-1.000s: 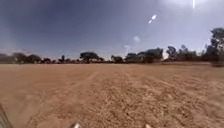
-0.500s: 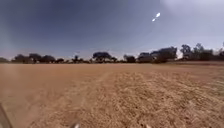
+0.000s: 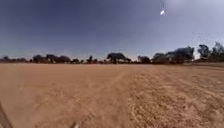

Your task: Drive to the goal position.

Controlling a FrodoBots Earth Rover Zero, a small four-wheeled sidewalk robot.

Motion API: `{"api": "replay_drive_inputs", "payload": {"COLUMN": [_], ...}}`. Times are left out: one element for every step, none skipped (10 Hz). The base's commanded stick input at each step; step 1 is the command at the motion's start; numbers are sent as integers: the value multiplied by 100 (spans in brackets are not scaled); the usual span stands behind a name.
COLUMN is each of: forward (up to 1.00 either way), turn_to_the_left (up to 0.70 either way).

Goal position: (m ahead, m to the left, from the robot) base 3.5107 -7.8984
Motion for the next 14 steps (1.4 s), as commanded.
{"api": "replay_drive_inputs", "payload": {"forward": [45, 45, 45, 45, 45, 45, 45, 45, 45, 45, 45, 45, 45, 45], "turn_to_the_left": [27, 27, 27, 27, 20, 8, 0, 0, 0, 0, 0, 0, 0, 0]}}
